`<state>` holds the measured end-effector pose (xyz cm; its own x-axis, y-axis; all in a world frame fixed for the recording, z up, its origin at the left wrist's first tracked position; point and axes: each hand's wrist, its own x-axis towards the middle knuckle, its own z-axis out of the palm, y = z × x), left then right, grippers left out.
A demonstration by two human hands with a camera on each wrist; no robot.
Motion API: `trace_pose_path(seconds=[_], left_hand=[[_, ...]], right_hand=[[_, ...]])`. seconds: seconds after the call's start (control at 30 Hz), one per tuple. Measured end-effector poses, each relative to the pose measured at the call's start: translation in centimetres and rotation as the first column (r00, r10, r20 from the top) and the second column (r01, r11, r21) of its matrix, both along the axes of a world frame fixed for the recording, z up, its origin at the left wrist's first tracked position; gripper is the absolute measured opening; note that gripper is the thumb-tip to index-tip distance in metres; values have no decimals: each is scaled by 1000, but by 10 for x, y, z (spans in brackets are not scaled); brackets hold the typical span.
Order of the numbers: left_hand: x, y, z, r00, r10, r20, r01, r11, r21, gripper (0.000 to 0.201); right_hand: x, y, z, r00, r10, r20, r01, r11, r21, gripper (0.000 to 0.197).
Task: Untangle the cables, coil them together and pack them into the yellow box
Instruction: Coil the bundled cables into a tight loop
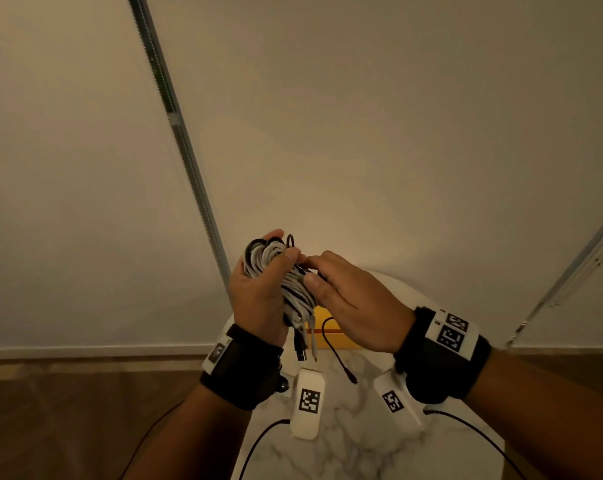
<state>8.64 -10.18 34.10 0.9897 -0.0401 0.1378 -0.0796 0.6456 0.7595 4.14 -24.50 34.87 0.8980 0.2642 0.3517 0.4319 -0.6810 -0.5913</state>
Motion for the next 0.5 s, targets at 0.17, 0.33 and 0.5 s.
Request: trace_pose_path(seconds=[0.17, 0.33, 0.5], left_hand=[[0, -1, -2, 999, 10, -31, -11, 1000, -6, 19], [3, 4, 0, 989, -128, -75, 127, 992, -12, 16], [7, 8, 4, 1000, 8, -7, -8, 1000, 3, 14]], right_hand=[[0, 7, 0, 995, -29, 101, 36, 997, -65, 50], [1, 8, 2, 992, -21, 127, 36, 993, -116, 49], [-4, -4, 2, 999, -36, 28, 36, 999, 10, 29]])
